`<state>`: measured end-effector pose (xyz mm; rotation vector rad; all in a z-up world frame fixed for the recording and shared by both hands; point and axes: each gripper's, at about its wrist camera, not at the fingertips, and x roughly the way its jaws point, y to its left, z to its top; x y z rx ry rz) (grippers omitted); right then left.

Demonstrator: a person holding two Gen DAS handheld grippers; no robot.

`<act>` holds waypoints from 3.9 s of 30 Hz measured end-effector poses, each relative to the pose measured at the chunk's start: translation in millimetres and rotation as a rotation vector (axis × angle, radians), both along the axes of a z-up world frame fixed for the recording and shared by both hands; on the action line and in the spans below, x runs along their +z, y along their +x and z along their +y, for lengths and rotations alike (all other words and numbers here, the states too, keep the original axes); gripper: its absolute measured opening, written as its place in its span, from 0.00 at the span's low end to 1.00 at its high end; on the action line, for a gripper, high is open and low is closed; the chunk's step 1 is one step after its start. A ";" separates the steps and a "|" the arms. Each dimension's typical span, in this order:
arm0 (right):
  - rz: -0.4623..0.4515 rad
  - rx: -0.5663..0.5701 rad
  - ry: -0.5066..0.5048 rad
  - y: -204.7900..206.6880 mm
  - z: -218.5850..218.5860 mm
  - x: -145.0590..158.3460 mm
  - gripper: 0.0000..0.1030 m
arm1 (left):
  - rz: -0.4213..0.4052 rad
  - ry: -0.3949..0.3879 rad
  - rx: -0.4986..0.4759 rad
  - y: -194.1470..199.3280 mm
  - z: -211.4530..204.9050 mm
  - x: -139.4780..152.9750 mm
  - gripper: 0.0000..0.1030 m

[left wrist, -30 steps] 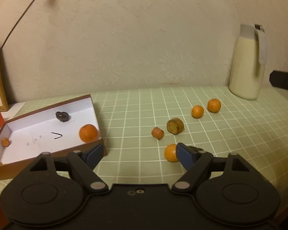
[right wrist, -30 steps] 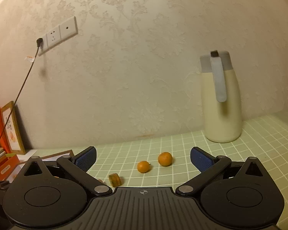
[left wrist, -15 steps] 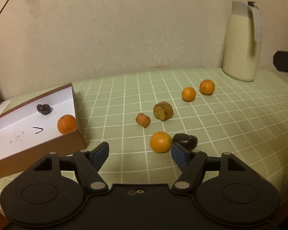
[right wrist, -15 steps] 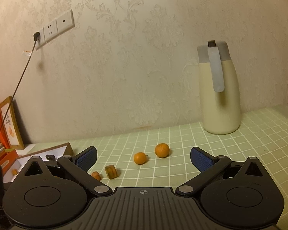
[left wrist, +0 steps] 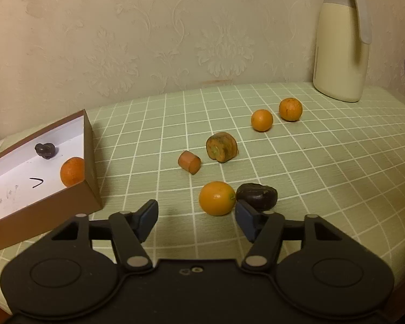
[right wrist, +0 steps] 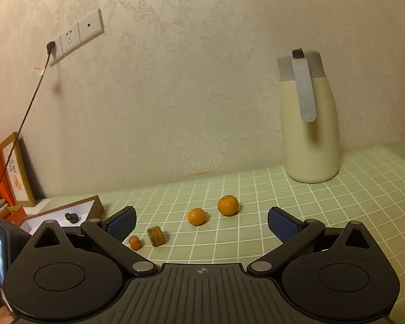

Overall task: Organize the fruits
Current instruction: 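Lower the left tool toward an orange while the right tool approaches a dark chestnut, then close the left tool on the orange while the right tool closes on the chestnut, then carry the orange and chestnut in both tools over the white tray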

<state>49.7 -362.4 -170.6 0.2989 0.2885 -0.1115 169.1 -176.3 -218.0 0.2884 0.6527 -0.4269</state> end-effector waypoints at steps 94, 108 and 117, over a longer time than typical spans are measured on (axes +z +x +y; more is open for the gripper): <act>0.345 0.228 0.041 119.2 74.6 -75.7 0.44 | 0.017 -0.056 0.113 32.0 45.2 -11.3 0.20; 0.352 0.202 -0.002 122.4 87.5 -77.0 0.32 | 0.005 -0.060 0.169 17.6 74.2 -5.0 0.21; 0.252 0.195 -0.022 112.8 98.5 -54.4 0.32 | -0.029 -0.087 0.236 11.2 100.1 15.4 0.21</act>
